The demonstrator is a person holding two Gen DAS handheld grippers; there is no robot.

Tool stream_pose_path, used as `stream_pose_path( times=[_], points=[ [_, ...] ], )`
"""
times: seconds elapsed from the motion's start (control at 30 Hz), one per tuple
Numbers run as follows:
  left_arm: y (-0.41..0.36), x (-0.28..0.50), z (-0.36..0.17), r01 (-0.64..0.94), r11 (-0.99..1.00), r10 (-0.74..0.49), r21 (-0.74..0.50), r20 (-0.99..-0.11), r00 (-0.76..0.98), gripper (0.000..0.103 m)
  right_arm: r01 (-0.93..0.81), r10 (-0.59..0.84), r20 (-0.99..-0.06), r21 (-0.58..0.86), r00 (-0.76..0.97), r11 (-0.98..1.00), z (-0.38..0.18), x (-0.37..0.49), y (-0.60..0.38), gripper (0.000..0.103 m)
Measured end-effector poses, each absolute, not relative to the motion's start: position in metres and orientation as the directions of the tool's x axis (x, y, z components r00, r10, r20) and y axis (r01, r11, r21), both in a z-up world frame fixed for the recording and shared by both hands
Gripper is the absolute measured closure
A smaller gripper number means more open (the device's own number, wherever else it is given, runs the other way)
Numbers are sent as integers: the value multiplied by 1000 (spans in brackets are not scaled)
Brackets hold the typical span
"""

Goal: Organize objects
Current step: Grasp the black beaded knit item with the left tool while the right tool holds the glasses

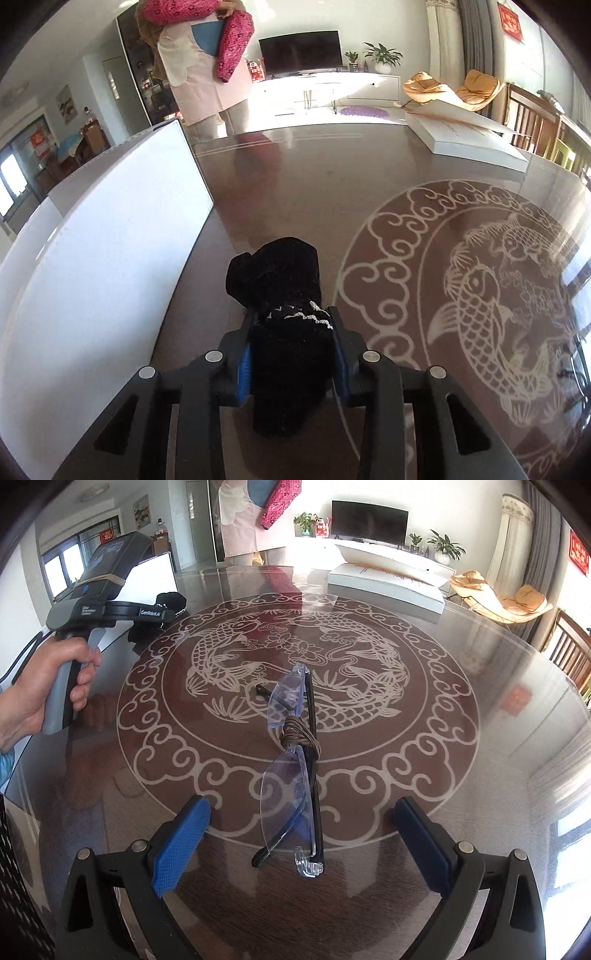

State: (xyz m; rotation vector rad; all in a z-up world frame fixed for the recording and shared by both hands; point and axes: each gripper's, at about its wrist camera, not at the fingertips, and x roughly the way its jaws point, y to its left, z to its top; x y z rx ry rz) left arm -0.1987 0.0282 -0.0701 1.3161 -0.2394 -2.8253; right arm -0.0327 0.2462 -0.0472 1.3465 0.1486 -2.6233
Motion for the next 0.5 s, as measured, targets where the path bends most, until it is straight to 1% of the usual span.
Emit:
stream_pose_path(
  times=[0.03,0.1,0.13,0.17,0.2,0.27,0.3,0.4,0.5],
  points=[
    [34,-177,-70,-79,-987,-54,138,-762,-646,68,212,-121,-813,-3,-570,-977,-47,-33,246,2],
    [42,-133,-69,-125,-987,0,102,-773,-635,60,212,-121,-813,-4,-570,-977,-47,-33,246,2],
    [42,-116,-69,-140,-987,25,81,-778,-628,40,212,-121,-812,-4,-570,-977,-47,-33,246,3],
    [41,-103,-71,-151,-986,34,76,-786,-617,10,212,-120,-813,-4,-570,-977,-47,-33,246,3],
    [42,-94,-71,-152,-984,21,93,-788,-615,1,212,-120,-813,-4,-570,-977,-47,-33,246,3],
    [41,-85,-71,-154,-979,-5,131,-774,-633,0,210,-117,-813,-7,-571,-978,-47,-33,246,3],
    [39,-87,-74,-160,-978,-10,136,-790,-613,0,209,-116,-813,-8,-571,-978,-47,-33,246,3],
    [22,-94,-79,-140,-990,85,-7,-824,-560,0,209,-115,-813,-8,-571,-978,-47,-33,246,3],
    [23,-93,-79,-125,-992,67,5,-823,-564,0,209,-115,-813,-8,-570,-978,-47,-33,246,2]
  ],
)
